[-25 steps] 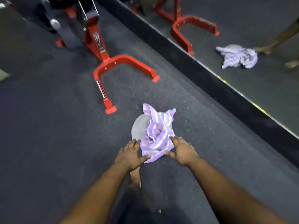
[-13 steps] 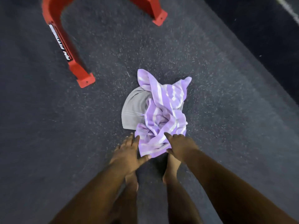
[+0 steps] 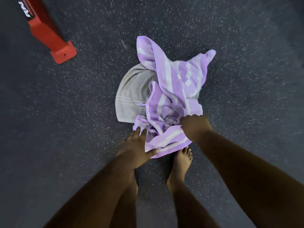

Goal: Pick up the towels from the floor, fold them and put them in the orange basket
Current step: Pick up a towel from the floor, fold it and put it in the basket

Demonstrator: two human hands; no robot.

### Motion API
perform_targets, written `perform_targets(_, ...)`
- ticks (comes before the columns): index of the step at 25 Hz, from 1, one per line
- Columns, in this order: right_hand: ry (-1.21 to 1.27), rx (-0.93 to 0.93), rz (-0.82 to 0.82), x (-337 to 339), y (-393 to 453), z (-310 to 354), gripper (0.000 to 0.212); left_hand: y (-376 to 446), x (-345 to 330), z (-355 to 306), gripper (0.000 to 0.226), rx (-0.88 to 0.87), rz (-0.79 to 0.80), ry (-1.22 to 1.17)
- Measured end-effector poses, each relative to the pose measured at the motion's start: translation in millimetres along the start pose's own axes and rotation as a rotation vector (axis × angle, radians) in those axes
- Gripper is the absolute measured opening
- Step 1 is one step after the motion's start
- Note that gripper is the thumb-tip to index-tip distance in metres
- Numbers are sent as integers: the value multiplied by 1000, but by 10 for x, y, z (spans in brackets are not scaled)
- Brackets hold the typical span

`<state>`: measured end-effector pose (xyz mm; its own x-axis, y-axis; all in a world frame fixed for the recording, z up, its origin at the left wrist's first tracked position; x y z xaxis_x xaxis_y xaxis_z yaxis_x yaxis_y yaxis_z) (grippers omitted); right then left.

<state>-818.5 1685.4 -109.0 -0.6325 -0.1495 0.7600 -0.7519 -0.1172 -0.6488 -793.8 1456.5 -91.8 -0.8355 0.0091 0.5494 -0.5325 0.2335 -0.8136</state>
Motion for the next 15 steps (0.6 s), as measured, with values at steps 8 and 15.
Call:
perform_targets(8, 793, -223, -23, 1130, -1513, -4, 41, -1235, 1373, -405, 103, -42, -55, 12)
perform_targets(15, 1113, -591, -254, 2630, -3506, -154, 30, -2948, 2785, -1210, 101, -276, -140, 170)
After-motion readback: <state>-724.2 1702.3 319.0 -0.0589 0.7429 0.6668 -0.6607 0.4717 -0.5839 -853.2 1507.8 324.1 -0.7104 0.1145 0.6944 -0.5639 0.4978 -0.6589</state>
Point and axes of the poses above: each hand's wrist, its own y-axis towards the middle knuckle, its own x-axis out of the back of the hand, z = x × y, the point moved 7 cm from there along y, towards the middle knuckle, and after that the axes turned 11 degrees about -z, right-handed, at the moved point
